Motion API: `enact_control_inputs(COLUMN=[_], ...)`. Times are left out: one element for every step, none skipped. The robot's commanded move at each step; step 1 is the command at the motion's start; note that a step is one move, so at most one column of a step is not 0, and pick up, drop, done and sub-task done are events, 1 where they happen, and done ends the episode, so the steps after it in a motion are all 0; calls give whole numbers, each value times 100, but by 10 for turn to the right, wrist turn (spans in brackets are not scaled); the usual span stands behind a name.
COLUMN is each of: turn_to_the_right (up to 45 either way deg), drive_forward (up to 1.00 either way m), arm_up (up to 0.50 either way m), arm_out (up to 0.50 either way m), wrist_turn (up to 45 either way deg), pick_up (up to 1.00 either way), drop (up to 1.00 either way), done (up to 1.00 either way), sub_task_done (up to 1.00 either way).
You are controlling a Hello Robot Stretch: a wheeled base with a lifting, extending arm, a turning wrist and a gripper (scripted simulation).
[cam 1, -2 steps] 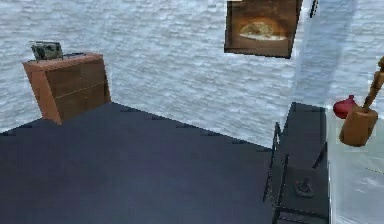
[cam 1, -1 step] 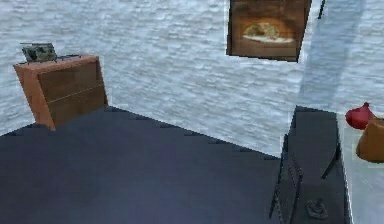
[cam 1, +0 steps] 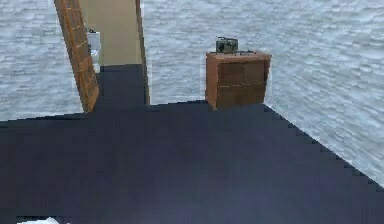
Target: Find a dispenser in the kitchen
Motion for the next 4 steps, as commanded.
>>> enact_control_inputs(turn_to_the_right=[-180,0,-60,0], drive_forward=[0,100,0,30], arm_up=[0,0,0,0], arm_out=[0,0,0,0], wrist_turn=[0,0,0,0], pick_up=[0,0,0,0], drop=[0,0,0,0], done=[0,0,0,0], sub_task_done=[0,0,0,0])
